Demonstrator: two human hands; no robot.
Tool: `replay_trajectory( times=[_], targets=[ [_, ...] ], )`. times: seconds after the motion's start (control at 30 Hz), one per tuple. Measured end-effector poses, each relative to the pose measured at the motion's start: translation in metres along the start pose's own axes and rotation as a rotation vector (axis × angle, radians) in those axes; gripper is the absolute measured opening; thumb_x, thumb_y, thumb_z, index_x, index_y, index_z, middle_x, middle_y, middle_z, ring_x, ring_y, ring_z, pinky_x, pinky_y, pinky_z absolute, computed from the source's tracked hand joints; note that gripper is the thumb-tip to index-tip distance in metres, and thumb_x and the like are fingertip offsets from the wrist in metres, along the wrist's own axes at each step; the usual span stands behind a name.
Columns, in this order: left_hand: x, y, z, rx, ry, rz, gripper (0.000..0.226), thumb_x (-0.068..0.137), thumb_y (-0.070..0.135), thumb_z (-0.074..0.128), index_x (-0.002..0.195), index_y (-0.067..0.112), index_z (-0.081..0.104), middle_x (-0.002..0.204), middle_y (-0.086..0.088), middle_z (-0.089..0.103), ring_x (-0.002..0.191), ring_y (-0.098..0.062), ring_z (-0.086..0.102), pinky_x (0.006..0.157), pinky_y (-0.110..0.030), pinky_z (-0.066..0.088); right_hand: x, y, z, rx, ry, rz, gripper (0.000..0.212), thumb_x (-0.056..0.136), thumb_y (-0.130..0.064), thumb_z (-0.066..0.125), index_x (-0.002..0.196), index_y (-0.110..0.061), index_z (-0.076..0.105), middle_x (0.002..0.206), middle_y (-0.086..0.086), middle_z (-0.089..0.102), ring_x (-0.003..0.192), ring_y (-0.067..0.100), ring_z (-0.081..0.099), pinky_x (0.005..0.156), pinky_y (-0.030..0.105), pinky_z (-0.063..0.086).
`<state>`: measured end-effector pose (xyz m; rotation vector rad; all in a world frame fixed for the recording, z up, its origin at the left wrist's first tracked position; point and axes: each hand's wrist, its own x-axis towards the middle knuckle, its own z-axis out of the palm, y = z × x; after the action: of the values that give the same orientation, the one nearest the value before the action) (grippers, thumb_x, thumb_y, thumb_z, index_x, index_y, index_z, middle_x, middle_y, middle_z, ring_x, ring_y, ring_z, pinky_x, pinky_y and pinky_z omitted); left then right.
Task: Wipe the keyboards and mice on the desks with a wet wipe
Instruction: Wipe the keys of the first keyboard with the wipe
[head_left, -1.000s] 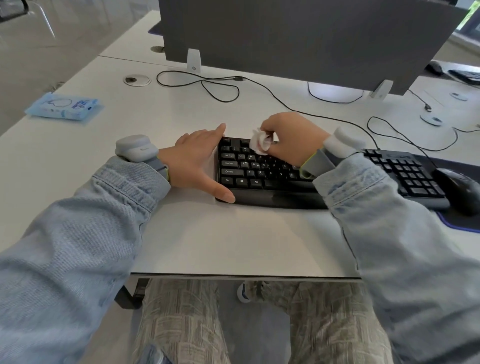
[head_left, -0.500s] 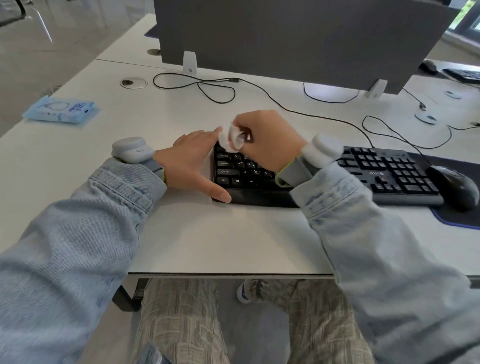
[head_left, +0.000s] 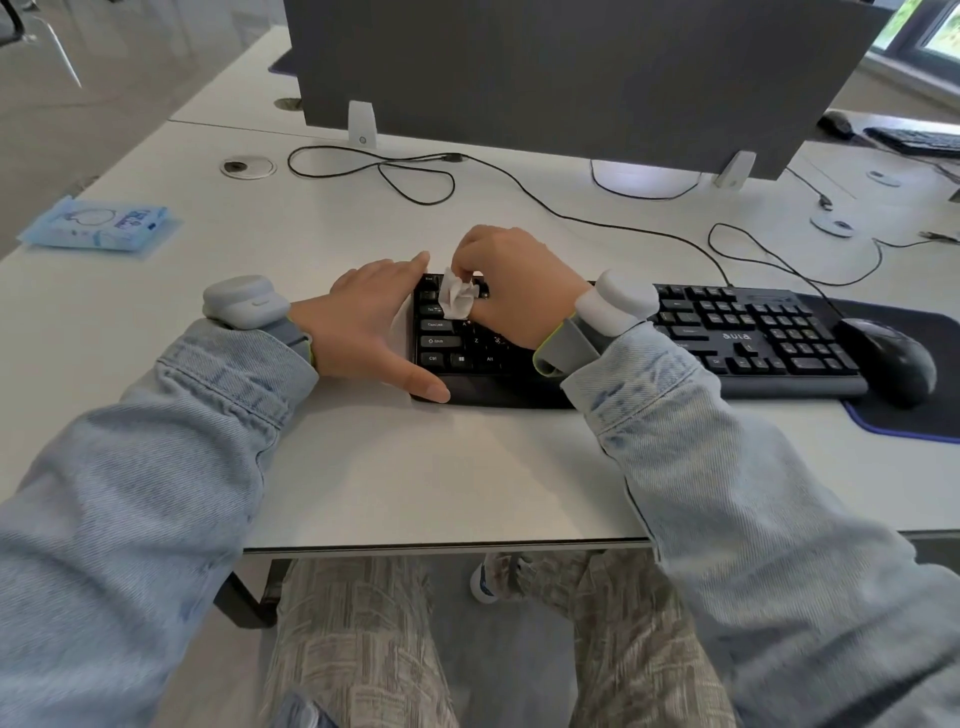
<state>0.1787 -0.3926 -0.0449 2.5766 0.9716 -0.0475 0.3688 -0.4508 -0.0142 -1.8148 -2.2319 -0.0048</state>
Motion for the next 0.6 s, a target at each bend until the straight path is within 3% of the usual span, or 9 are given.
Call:
replay_trajectory(
  times=[0.17, 0.33, 0.43, 0.6],
  targets=[
    [0.000, -0.001, 0.000, -0.017, 0.009, 0.013, 0.172, 0.022, 0.110, 0.040, 0.160, 0.020, -0.011, 0.168, 0.001, 0.004, 0.154, -0.015, -0.001, 0.126, -0.040, 0.004, 0.000, 0.001, -0.005, -0.064, -0.039, 0.009, 0.008, 0.084, -0.009, 0.050, 0.082, -0.017, 0.051, 0.082, -0.002, 0.054, 0.082, 0.024, 0.052, 0.079, 0.035, 0.044],
    [0.004, -0.003, 0.001, -0.022, 0.032, 0.021, 0.162, 0.031, 0.107, 0.048, 0.160, 0.022, 0.000, 0.164, 0.001, 0.018, 0.152, -0.023, 0.010, 0.125, -0.047, 0.012, -0.001, -0.003, -0.012, 0.077, 0.041, 0.022, 0.025, 0.087, -0.019, 0.053, 0.111, -0.014, 0.060, 0.090, -0.001, 0.065, 0.081, 0.018, 0.057, 0.074, 0.030, 0.048],
    [0.007, -0.008, 0.004, -0.019, 0.062, 0.041, 0.156, 0.035, 0.105, 0.055, 0.160, 0.025, 0.009, 0.157, 0.003, 0.030, 0.147, -0.022, 0.021, 0.121, -0.050, 0.021, 0.003, -0.013, -0.007, 0.025, 0.031, -0.036, 0.017, 0.087, -0.018, 0.056, 0.098, -0.009, 0.065, 0.084, -0.001, 0.061, 0.078, 0.017, 0.052, 0.070, 0.026, 0.041],
    [0.000, 0.001, 0.000, -0.011, 0.007, -0.007, 0.168, 0.027, 0.105, 0.048, 0.160, 0.021, -0.010, 0.168, 0.001, 0.004, 0.154, -0.016, -0.001, 0.126, -0.041, 0.003, -0.004, 0.001, -0.009, -0.085, -0.022, -0.014, 0.013, 0.087, -0.015, 0.056, 0.076, -0.008, 0.058, 0.075, 0.003, 0.055, 0.073, 0.023, 0.051, 0.063, 0.027, 0.030]
  ],
)
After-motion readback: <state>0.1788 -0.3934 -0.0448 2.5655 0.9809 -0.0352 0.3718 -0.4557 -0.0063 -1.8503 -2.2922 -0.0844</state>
